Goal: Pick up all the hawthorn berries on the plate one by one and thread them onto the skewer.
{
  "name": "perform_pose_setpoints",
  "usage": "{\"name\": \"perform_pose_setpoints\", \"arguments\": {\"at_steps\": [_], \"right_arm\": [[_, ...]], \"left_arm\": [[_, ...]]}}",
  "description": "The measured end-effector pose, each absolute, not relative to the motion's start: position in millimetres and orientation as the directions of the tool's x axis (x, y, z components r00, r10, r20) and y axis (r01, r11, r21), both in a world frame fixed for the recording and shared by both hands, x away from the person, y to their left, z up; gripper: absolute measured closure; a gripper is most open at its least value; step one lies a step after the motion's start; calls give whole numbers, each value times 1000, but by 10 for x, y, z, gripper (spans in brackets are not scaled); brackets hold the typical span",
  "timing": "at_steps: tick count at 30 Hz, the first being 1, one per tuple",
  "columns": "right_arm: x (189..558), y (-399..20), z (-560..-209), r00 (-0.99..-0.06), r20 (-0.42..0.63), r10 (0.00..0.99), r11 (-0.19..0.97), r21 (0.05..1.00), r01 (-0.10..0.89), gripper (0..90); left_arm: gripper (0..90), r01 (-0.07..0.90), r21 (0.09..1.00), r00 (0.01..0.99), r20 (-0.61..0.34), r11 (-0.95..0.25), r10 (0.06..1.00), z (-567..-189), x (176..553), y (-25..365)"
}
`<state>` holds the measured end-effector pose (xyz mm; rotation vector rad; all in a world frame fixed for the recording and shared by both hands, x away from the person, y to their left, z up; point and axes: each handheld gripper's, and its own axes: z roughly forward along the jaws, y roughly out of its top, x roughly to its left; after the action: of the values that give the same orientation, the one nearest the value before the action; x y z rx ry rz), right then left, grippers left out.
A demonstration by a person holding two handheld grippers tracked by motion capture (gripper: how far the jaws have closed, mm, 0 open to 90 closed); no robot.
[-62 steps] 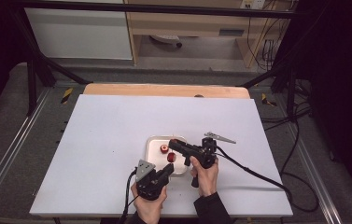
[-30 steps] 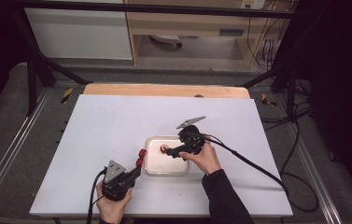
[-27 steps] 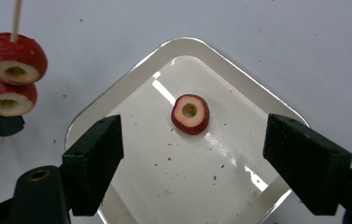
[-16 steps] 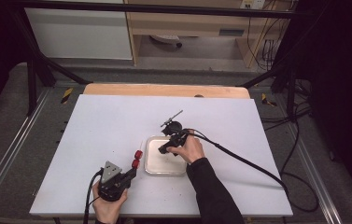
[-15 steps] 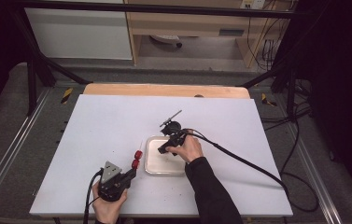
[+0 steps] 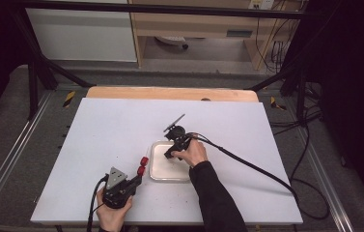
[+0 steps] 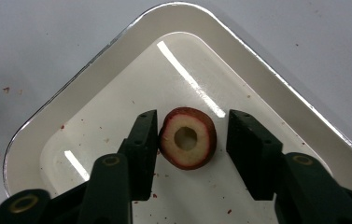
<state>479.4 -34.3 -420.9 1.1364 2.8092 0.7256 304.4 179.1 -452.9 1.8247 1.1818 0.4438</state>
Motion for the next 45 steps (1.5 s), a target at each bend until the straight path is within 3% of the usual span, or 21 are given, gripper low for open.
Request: {"name": "perform_pose_setpoints", "arguments": {"at_steps": [8,21,38,45], "right_arm": [[4802,-365,-4192,-711,172,682,598,428,677,606],[4525,-697,-3728,-652,386,653,307,652,694,608],[4174,-1039,-3954,-604,565,562,-128,781,611,608],[4113,-1030,-4012,-624,554,551,-191,812,552,608]], "left_arm": [[880,542,826,484,-155,-156,861,-4527,3040,1781],[879,523,843,498,-186,-123,847,-4498,2992,1622],[878,517,853,531,-258,-67,807,-4443,2893,1254],[879,534,844,535,-293,-48,792,-4446,2892,1147]]}}
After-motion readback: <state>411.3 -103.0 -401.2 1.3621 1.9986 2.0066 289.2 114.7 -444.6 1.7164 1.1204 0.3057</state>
